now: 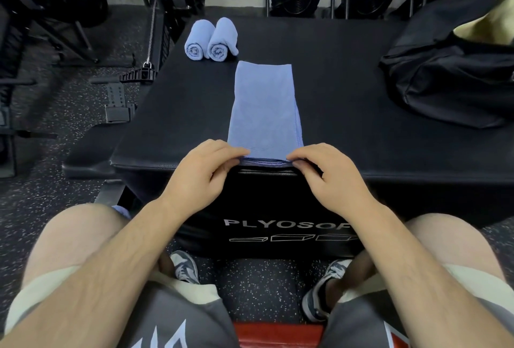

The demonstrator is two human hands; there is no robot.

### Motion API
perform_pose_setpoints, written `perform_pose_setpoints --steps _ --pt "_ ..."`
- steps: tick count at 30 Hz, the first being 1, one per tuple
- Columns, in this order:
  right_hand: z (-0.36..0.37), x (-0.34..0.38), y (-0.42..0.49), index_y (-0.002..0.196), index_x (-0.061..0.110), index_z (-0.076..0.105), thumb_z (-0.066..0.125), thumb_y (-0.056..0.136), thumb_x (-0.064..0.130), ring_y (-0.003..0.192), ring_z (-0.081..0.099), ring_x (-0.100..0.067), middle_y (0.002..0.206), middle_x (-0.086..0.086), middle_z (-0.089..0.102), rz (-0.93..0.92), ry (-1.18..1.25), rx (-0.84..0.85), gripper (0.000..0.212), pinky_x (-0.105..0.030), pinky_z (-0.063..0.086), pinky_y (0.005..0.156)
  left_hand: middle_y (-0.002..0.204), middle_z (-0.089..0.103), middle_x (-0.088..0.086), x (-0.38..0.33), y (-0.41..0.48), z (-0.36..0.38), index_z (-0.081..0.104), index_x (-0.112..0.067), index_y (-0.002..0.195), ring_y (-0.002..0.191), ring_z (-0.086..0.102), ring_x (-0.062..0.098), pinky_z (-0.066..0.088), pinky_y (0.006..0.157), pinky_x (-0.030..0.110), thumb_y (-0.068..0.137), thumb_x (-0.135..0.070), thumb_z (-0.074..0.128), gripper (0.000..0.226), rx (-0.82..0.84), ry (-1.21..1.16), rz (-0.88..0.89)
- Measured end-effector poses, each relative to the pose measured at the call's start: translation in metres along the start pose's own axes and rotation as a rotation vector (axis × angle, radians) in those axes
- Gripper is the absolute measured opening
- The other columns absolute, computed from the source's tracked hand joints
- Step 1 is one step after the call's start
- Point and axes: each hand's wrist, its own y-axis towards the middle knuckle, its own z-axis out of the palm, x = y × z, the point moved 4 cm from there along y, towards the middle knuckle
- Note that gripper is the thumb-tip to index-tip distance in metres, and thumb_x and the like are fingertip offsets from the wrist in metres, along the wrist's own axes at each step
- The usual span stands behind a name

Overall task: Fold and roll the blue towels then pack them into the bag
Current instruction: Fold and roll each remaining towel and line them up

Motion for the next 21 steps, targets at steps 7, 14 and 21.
perform_pose_setpoints --steps 7,14,21 --pt "0.007 -0.003 0.009 0.108 0.022 0.074 0.06 0.101 0.018 0.1 0.057 -0.006 0.112 0.015 0.057 -0.005 0.01 -0.031 0.016 -0.018 0.045 0.084 0.112 0.061 -0.004 0.002 0.004 0.003 0.075 -0.018 0.121 0.096 0.06 0.017 0.048 0.088 0.024 0.092 0.01 0.06 0.042 -0.009 0.06 -0.025" --pt "0.005 -0.003 0.008 0.114 0.024 0.069 0.057 0.102 0.016 0.1 0.052 -0.004 0.105 0.015 0.056 0.027 0.005 0.02 0.019 -0.013 0.04 0.088 0.109 0.063 0.002 0.002 0.014 0.007 0.075 -0.013 0.118 0.101 0.053 0.023 0.041 0.094 0.026 0.093 0.007 0.062 0.034 -0.05 0.07 0.037" --pt "0.004 -0.004 0.011 0.109 0.023 0.072 0.056 0.103 0.017 0.095 0.055 -0.005 0.107 0.015 0.054 0.045 0.031 0.005 0.018 -0.014 0.042 0.083 0.089 0.063 -0.005 0.012 0.018 0.004 0.077 -0.016 0.104 0.091 0.055 0.023 0.048 0.077 0.049 0.097 -0.014 0.056 0.022 0.008 0.071 0.034"
